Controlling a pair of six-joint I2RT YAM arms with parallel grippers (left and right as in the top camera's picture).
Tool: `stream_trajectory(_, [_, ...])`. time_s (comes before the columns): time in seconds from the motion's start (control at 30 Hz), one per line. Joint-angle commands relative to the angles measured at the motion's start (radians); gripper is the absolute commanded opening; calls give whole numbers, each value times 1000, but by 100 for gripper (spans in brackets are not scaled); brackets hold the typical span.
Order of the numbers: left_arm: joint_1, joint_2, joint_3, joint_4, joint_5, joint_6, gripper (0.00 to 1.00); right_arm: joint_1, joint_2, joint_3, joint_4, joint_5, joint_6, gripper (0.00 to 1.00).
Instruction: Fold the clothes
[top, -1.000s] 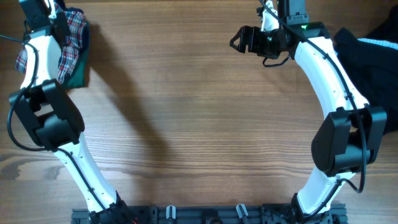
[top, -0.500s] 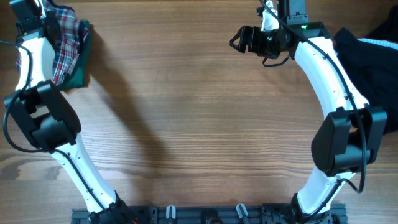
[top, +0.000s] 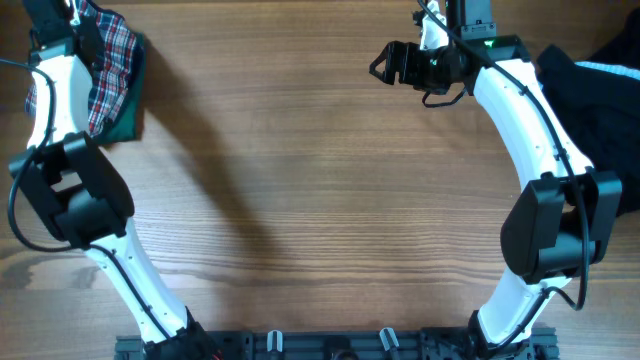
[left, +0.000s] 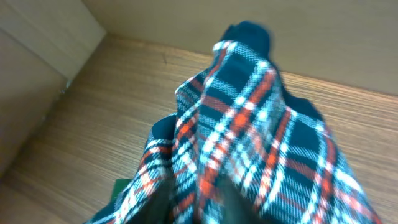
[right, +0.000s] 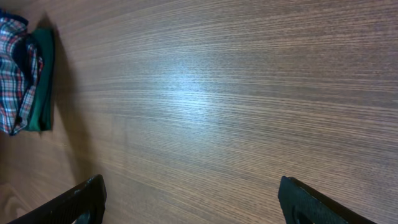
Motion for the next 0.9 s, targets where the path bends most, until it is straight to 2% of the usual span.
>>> stream_trajectory(0.0, [-2,-129,27,-92,-13,-4,4,0,-1,8,5,-18,2,89])
stream_trajectory(0.2, [1,-140,27,-230,56,-4,4,0,-1,8,10,-16,2,89])
stream_trajectory(0.43, [16,-110,27,-294,58,-4,4,0,-1,5,6,-16,2,89])
stream_trajectory(0.53, [33,-71,26,-277,59,-3,4,0,-1,5,9,-16,1,89])
stream_trajectory(0.87, [83,149,26,-51,59,0,5,0,-1,-8,9,-16,2,89])
